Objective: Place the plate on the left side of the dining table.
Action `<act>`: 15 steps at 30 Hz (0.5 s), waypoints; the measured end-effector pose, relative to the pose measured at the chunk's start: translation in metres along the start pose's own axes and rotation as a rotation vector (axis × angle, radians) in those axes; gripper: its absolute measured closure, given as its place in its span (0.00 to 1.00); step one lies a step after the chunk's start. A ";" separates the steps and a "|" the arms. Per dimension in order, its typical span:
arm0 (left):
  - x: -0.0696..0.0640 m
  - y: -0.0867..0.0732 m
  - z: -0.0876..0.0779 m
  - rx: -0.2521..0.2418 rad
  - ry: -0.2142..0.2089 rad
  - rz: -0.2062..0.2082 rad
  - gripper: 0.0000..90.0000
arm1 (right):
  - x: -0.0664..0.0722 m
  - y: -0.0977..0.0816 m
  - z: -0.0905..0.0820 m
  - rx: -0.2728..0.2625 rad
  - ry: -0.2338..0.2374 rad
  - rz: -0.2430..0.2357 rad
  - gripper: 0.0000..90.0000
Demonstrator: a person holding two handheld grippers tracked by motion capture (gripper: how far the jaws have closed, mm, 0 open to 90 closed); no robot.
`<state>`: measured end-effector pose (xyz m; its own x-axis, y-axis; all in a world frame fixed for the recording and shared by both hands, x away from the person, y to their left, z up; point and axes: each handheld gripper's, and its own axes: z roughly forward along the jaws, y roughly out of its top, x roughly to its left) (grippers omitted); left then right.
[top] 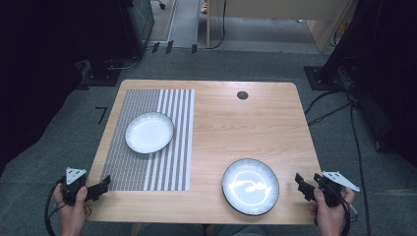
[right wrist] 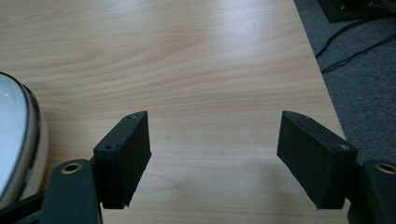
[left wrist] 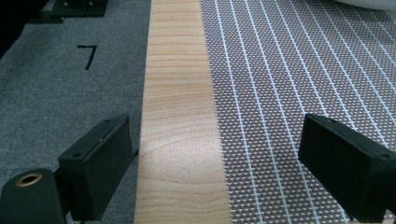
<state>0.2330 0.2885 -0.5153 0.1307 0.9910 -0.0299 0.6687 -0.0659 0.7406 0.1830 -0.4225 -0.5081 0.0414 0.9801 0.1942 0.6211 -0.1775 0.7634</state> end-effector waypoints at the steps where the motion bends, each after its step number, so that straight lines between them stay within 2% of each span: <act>1: 0.000 0.000 0.000 0.001 0.001 0.001 0.11 | 0.000 0.000 0.000 0.000 0.000 0.000 0.29; 6: -0.002 0.000 0.001 0.008 0.004 0.012 0.11 | -0.007 -0.006 -0.001 0.012 -0.030 -0.014 0.29; 15: -0.003 -0.001 0.002 0.012 0.004 0.018 0.11 | -0.009 -0.013 0.005 0.039 -0.064 -0.029 0.28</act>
<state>0.2335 0.2855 -0.5167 0.1396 0.9901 -0.0137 0.6751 -0.0851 0.7328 0.1786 -0.4284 -0.5223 0.0720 0.9887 0.1317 0.6526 -0.1465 0.7434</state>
